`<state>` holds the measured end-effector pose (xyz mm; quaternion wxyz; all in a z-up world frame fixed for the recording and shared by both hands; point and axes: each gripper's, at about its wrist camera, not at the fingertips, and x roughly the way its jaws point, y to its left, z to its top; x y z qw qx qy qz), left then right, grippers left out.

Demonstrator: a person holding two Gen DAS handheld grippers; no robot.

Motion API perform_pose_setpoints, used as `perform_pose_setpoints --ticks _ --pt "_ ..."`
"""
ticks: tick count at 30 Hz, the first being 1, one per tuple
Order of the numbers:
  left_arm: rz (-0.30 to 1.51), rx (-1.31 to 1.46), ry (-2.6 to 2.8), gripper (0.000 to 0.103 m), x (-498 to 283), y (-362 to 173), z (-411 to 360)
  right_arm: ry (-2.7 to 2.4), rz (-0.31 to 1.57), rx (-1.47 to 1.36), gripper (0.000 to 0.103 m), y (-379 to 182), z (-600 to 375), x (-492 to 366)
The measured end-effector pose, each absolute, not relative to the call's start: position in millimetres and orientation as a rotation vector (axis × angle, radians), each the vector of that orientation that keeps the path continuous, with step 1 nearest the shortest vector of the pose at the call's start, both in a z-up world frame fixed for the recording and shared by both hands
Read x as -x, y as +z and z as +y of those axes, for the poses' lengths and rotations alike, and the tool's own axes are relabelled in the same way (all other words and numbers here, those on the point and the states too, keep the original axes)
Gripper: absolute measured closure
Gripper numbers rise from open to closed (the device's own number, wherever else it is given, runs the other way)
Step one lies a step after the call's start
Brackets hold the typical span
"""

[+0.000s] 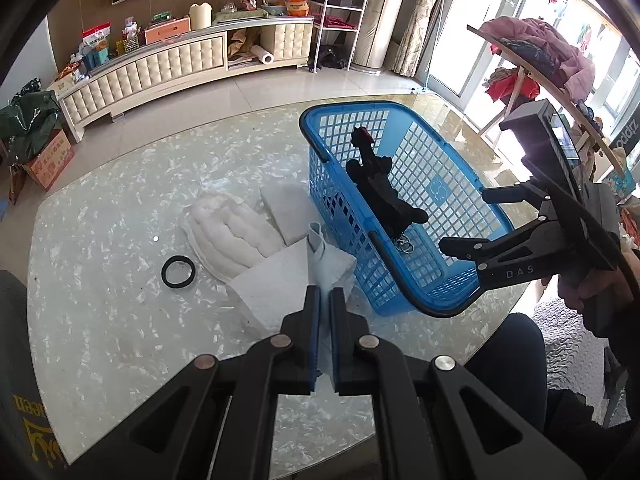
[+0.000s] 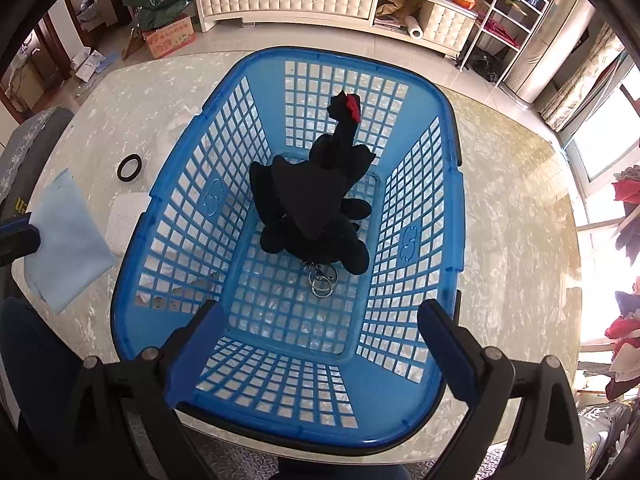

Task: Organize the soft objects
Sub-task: 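Carry the light blue cloth over the basket with the left gripper and release it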

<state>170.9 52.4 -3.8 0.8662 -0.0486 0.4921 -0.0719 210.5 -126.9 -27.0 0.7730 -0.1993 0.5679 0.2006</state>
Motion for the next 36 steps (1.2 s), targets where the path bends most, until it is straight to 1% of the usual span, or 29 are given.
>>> perform_pose_setpoints --ticks 2,11,22,36 --pt "1.025 0.098 -0.15 0.099 -171 0 51 0.433 1.214 0.421 0.0 -25 -127 -211" --pt "0.997 0.074 -0.164 0.099 -175 19 39 0.425 1.159 0.361 0.0 -10 -132 -200" --pt "0.982 0.036 -0.22 0.099 -192 33 4 0.41 1.121 0.317 0.0 3 -157 -196" --pt "1.015 -0.005 -0.288 0.099 -222 27 -46 0.41 1.113 0.255 0.0 6 -194 -201"
